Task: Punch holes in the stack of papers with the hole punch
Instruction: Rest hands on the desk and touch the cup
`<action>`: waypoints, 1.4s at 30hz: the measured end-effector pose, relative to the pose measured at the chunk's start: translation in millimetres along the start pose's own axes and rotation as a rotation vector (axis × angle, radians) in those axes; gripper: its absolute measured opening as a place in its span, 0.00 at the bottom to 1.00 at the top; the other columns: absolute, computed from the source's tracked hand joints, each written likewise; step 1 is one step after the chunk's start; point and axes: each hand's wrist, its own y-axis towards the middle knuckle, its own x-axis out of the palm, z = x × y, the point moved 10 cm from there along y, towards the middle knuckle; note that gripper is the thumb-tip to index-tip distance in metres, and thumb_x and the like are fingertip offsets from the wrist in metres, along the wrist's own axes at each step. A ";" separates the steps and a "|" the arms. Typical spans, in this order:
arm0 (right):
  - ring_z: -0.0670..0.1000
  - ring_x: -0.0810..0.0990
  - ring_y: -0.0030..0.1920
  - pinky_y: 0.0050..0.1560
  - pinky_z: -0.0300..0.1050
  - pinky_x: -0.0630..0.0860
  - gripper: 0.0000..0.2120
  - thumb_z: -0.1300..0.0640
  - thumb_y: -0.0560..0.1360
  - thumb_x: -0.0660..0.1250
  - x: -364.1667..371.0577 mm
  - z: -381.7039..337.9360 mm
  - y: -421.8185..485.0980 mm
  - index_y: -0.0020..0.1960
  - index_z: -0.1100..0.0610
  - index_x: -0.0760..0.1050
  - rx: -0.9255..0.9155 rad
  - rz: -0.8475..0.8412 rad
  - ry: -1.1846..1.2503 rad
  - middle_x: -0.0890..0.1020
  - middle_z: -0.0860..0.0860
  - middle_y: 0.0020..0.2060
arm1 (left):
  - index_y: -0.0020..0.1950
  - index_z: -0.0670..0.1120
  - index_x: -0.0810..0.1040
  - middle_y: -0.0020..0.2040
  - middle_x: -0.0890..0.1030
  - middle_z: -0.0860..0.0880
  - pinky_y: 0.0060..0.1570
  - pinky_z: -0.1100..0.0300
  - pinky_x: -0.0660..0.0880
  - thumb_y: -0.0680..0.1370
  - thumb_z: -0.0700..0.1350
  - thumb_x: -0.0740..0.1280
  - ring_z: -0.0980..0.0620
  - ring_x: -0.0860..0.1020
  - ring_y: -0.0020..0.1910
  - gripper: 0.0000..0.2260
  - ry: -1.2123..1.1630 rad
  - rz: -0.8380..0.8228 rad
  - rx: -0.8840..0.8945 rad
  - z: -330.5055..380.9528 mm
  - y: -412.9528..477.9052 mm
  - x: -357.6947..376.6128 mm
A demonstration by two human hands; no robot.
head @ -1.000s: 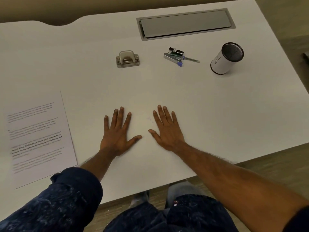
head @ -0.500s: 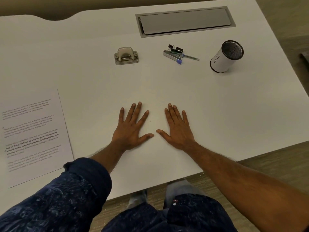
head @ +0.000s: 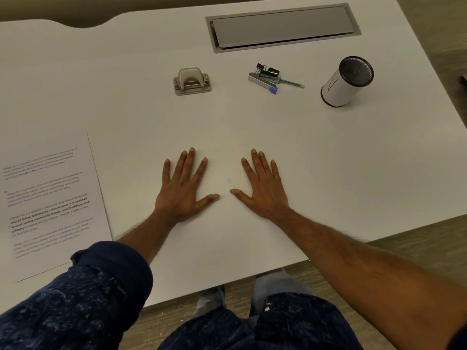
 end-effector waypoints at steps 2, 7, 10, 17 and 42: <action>0.52 0.41 0.79 0.77 0.54 0.41 0.40 0.30 0.75 0.51 -2.4 -4.1 7.6 0.79 0.53 0.50 -0.020 0.019 0.043 0.46 0.54 0.79 | 0.81 0.52 0.43 0.81 0.41 0.44 0.76 0.37 0.42 0.76 0.73 0.48 0.45 0.41 0.80 0.41 -0.002 0.001 -0.012 -5.0 -0.6 -0.1; 0.52 0.51 0.78 0.77 0.55 0.50 0.33 0.34 0.75 0.57 -10.5 -18.0 24.9 0.73 0.51 0.66 -0.131 0.053 0.233 0.59 0.53 0.77 | 0.81 0.52 0.43 0.81 0.41 0.45 0.76 0.39 0.42 0.77 0.72 0.47 0.46 0.42 0.80 0.39 -0.038 0.006 -0.041 -10.7 -3.3 1.2; 0.52 0.57 0.77 0.77 0.55 0.51 0.25 0.37 0.74 0.62 -13.8 -16.9 24.2 0.66 0.49 0.75 -0.151 0.125 0.385 0.66 0.51 0.74 | 0.81 0.51 0.45 0.81 0.44 0.45 0.76 0.40 0.42 0.77 0.71 0.47 0.46 0.44 0.80 0.38 -0.054 0.022 -0.049 -13.7 -5.3 2.0; 0.49 0.63 0.74 0.77 0.52 0.50 0.10 0.47 0.72 0.71 -14.4 -12.6 20.3 0.52 0.49 0.84 -0.092 0.216 0.566 0.76 0.45 0.66 | 0.81 0.51 0.47 0.81 0.44 0.45 0.76 0.40 0.42 0.78 0.71 0.48 0.46 0.44 0.80 0.37 -0.063 0.032 -0.057 -13.9 -4.0 3.7; 0.54 0.72 0.48 0.53 0.51 0.70 0.07 0.57 0.75 0.64 -29.4 9.9 20.1 0.44 0.60 0.78 0.134 0.133 0.632 0.72 0.50 0.45 | 0.61 0.47 0.77 0.60 0.75 0.46 0.61 0.47 0.64 0.79 0.61 0.58 0.44 0.74 0.60 0.22 -0.176 0.204 -0.013 12.9 0.8 -21.7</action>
